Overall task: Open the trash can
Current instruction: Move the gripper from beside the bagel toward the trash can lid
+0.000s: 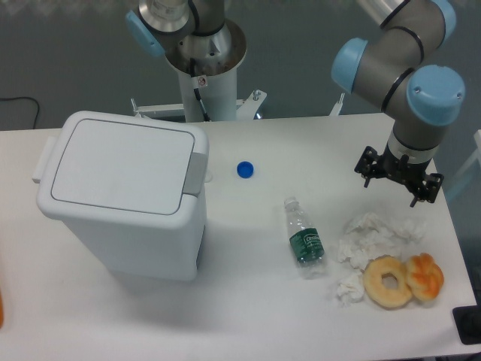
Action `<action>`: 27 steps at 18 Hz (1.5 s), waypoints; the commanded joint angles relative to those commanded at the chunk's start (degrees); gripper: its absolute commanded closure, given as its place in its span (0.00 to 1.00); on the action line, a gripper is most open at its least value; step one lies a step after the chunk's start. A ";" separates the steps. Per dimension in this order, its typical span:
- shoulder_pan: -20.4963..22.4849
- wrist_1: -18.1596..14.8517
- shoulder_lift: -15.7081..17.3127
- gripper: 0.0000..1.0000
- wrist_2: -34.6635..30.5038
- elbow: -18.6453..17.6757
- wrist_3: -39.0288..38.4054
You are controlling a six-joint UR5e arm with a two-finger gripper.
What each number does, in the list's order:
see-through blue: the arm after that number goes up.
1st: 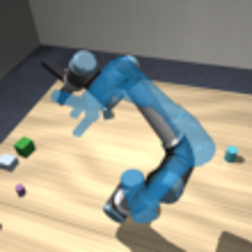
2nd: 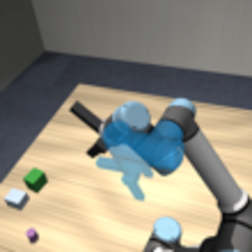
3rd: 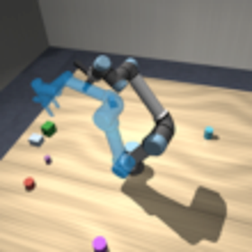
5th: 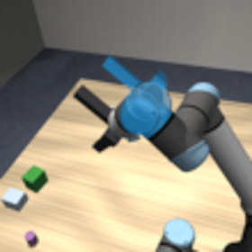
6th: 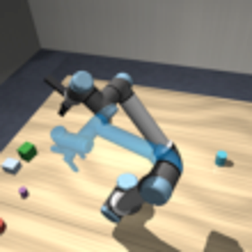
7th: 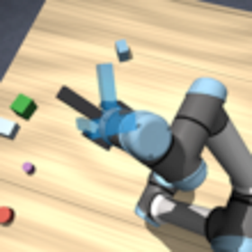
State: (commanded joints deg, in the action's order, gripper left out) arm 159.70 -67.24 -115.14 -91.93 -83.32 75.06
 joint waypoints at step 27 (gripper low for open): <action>-10.54 -2.44 9.31 0.00 3.59 0.61 -28.92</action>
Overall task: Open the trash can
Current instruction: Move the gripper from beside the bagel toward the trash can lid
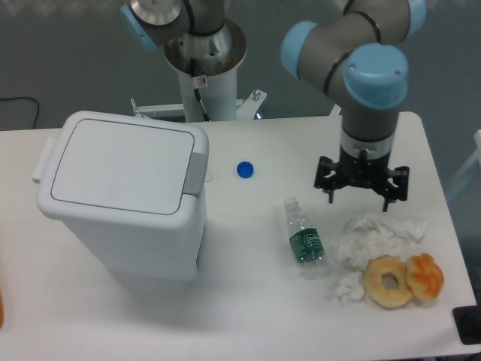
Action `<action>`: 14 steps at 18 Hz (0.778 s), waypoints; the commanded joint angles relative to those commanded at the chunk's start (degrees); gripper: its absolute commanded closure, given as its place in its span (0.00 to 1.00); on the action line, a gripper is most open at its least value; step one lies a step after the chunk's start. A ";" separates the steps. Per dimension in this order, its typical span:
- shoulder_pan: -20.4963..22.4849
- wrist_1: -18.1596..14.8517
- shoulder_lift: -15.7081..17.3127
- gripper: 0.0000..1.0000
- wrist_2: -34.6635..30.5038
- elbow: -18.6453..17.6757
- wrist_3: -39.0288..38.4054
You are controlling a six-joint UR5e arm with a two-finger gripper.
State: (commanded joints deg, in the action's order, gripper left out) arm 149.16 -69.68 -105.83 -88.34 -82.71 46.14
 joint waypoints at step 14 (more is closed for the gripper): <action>-2.29 -5.81 7.83 0.44 13.80 -0.62 -6.32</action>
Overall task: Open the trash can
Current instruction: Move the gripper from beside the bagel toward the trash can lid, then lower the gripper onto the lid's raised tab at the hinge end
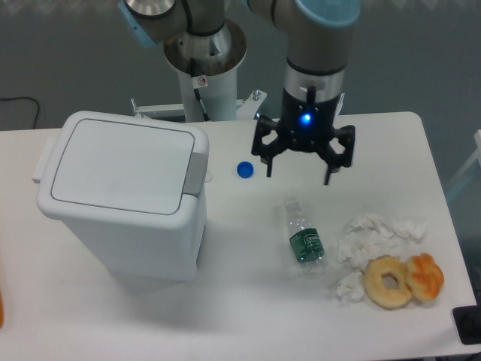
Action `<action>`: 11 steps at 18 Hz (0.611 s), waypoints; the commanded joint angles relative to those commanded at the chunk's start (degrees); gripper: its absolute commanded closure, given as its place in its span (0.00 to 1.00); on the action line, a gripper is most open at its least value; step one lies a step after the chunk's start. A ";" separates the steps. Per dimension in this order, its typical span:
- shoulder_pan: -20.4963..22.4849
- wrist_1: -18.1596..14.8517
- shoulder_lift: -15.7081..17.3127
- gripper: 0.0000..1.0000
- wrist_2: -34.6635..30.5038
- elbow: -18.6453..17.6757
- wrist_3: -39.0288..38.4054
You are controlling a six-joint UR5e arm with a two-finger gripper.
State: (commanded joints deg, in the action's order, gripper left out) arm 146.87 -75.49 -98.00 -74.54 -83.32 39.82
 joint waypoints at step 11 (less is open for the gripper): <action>-0.44 -1.41 2.46 1.00 9.33 -1.85 -8.96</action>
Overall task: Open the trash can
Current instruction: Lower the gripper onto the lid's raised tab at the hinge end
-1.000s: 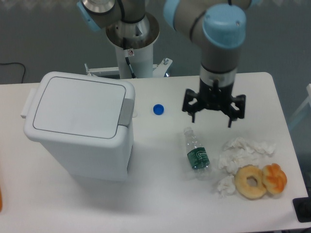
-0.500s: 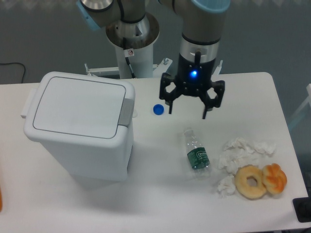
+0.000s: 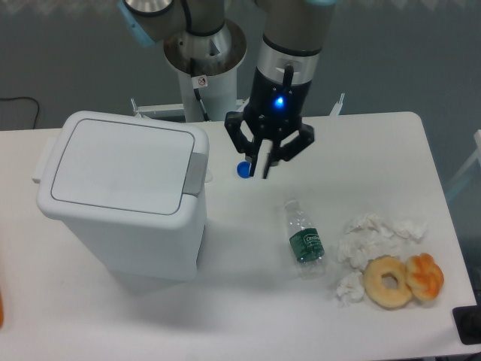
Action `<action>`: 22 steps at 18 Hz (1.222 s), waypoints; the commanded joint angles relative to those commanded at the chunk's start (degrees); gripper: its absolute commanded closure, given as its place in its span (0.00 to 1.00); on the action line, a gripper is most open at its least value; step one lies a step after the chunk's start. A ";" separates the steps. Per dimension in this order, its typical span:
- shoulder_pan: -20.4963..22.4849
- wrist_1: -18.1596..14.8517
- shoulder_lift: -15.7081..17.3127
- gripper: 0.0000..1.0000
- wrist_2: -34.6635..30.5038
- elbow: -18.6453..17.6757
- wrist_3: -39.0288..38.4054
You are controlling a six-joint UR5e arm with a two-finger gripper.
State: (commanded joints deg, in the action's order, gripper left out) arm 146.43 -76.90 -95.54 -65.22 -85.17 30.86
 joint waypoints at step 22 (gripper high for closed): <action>-4.40 0.62 0.79 1.00 1.94 -1.58 -4.40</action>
State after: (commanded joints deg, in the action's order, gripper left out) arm 142.03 -76.29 -94.75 -63.28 -86.75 26.46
